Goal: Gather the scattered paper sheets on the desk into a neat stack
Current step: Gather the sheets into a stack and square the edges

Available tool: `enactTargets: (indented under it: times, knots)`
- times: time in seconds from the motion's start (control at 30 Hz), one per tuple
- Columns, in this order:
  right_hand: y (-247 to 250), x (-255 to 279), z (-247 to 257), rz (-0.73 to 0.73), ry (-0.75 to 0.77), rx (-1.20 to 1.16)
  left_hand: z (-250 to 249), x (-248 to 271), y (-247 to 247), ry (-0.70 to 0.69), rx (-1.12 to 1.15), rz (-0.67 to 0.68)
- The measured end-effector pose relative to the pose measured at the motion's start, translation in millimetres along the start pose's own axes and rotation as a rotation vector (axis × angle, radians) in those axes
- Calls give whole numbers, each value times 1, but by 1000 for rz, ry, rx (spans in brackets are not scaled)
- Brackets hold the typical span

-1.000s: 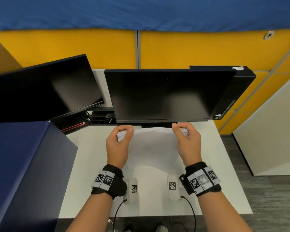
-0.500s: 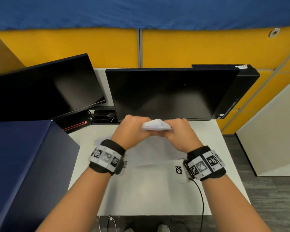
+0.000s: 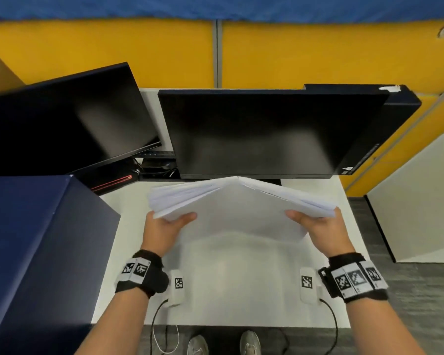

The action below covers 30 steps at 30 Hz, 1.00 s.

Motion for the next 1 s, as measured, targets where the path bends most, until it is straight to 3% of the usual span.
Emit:
enactTargets:
  times: [0.07,0.17,0.33,0.4,0.57,0.73,0.9,1.0]
  knots:
    - [-1,1,-11,-68,15,-37,0,6,-9,-76,8,-68]
    - [-8,6,-47,-93,-34,-45,24,11,-20,-99,16,-58]
    - [-26,19,-117,-115,-308,-75,54,10,-37,23,-27,35]
    - [-28,16,-111,-166,-296,-93,51,7,-38,56,5,-1]
    - [-18,12,-89,-156,-88,-83,36,5,-21,-98,21,23]
    - [-30,19,-113,-67,-227,-51,57,4,-27,-13,-18,19]
    - [-22,18,-103,-96,-141,-16,50,1,-19,-64,-29,-20]
    - [-24,21,-111,-93,-189,-18,58,3,-21,-23,-30,-15]
Point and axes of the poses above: each hand's wrist, its own x-axis away from the middle knuckle, its own y-axis out of the back of the hand, z = x × y, the point moved 4 cm from there along -x, towards the middle knuckle
